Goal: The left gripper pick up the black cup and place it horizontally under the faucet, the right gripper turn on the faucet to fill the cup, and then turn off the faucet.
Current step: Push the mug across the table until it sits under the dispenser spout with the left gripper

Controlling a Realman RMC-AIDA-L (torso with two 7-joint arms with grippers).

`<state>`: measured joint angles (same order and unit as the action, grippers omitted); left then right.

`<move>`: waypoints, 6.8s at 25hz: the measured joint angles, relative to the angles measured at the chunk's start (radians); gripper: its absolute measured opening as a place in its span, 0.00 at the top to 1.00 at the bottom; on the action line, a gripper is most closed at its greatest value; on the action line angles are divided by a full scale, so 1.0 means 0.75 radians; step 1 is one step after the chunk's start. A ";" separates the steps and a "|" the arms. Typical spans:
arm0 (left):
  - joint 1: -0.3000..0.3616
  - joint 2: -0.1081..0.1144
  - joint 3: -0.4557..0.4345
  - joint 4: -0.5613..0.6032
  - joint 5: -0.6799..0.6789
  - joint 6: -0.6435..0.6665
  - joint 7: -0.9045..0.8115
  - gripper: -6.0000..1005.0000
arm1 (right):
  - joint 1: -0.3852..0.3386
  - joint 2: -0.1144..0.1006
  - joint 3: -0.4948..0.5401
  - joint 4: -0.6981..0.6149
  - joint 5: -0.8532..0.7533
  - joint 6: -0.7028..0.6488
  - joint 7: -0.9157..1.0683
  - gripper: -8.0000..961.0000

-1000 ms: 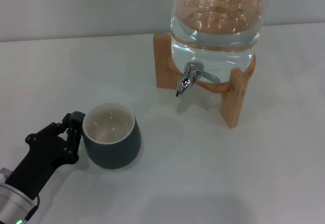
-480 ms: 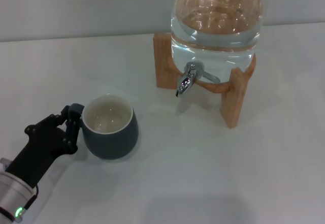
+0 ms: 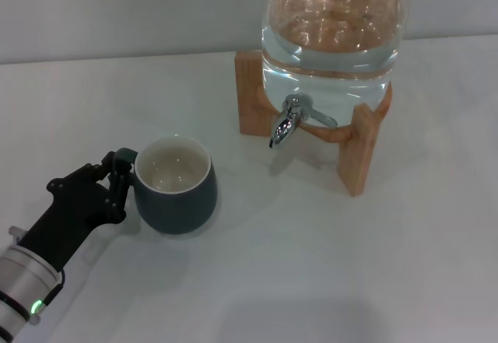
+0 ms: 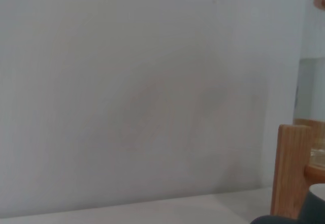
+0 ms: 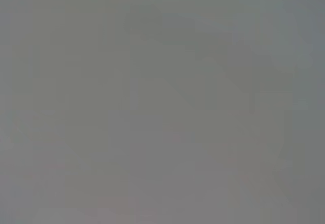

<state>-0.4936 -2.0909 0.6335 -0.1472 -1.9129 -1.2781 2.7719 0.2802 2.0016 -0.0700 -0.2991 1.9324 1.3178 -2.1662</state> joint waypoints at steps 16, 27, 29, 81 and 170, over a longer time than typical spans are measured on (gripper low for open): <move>-0.063 -0.007 0.006 -0.010 0.012 0.061 -0.008 0.86 | 0.010 0.000 -0.002 -0.001 -0.004 -0.005 0.000 0.12; -0.090 -0.010 0.005 -0.018 0.063 0.074 -0.012 0.86 | 0.019 0.000 -0.006 0.000 -0.006 -0.004 0.000 0.12; -0.090 -0.010 0.005 -0.020 0.065 0.074 -0.016 0.86 | 0.019 0.000 -0.007 0.000 -0.006 -0.004 0.000 0.12; -0.178 -0.006 -0.031 -0.003 0.116 0.176 -0.071 0.86 | 0.025 0.000 -0.007 0.000 -0.008 -0.013 0.000 0.12; -0.317 -0.014 -0.033 -0.039 0.248 0.313 -0.147 0.86 | 0.040 0.000 -0.001 0.002 -0.007 -0.021 -0.014 0.12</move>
<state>-0.7317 -2.1015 0.6090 -0.1764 -1.7272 -1.0433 2.6615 0.3098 2.0018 -0.0705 -0.2976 1.9272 1.3022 -2.1768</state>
